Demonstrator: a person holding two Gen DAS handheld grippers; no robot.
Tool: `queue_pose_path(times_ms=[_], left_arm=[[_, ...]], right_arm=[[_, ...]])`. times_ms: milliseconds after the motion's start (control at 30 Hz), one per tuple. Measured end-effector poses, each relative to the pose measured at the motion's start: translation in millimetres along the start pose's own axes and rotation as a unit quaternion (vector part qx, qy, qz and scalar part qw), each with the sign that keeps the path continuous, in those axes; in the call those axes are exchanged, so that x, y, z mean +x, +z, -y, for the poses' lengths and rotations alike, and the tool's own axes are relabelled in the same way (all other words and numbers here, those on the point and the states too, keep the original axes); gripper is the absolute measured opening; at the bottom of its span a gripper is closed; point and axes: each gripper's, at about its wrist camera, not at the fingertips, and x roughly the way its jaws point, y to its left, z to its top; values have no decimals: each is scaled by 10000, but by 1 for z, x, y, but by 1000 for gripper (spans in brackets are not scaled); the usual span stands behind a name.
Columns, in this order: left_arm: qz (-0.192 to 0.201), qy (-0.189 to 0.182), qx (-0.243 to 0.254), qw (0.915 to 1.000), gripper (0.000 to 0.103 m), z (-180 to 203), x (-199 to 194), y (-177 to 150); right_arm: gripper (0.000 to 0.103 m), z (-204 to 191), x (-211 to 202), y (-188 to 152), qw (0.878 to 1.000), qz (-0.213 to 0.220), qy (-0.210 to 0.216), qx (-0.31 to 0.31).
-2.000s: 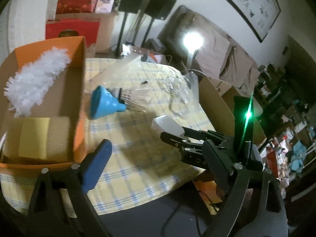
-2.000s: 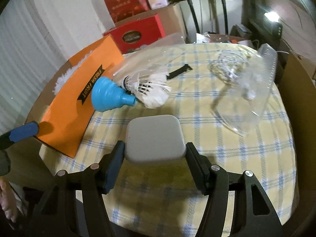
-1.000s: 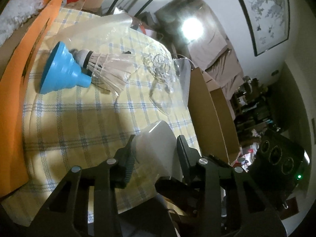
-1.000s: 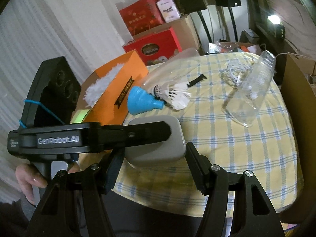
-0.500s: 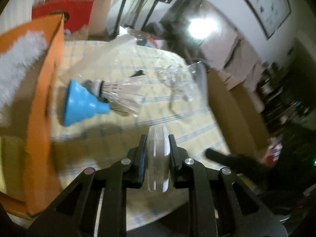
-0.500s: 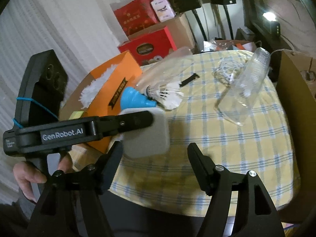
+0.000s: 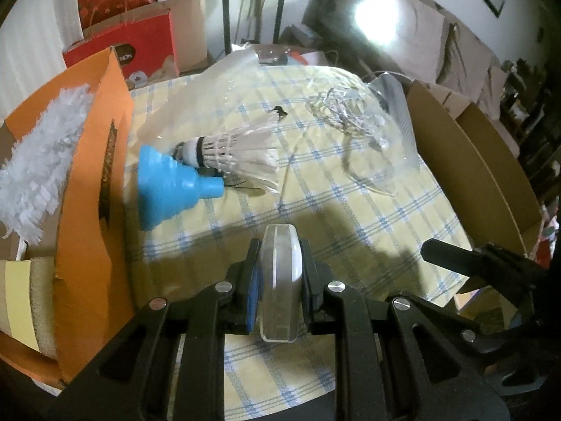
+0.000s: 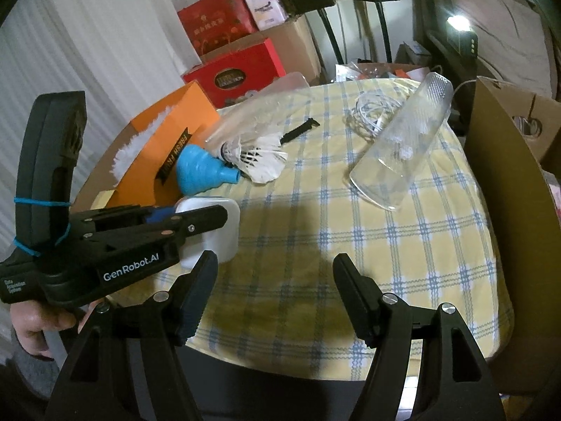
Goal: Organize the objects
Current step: 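Lower the white square case onto the table and open the left tool, then grasp the white square case on the table with the right tool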
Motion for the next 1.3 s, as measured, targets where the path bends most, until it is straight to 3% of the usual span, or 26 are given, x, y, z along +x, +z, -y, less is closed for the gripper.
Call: queue_pose_path(times_ms=[133,233,433,800,833,900,967,1100,1300], left_arm=[[-131,-265,-115,9995,22,6,6,1],[-156,-182,-14,9997,24,15,10,0],[-243,-507,-121,9983,53,25,13,-2],[-212,-865,-394,9952,55,19,3,-1],[-189,-878,-439,9950,56,16,1,-1],[-136,-888,-543,9945,71,9,-5,1],[-13,-911,-655,9937,77,1,-12,3],[94,-832,-815,9932,85,-11,-19,8],[135,-815,-996,9916,88,-24,-20,13]], right_arm=[[70,4,-2,-1,10000,16,-69,40],[70,11,-4,-3,9999,27,-113,119],[70,27,-10,-8,9993,12,-256,288],[70,40,-22,-7,9986,140,-296,414],[70,39,-21,-6,9987,134,-307,390],[70,35,-20,-6,9990,135,-323,292],[70,29,-17,-5,9994,121,-296,155],[76,12,-4,-5,9991,-10,-314,-301],[80,-5,28,-7,9971,-165,-298,-680]])
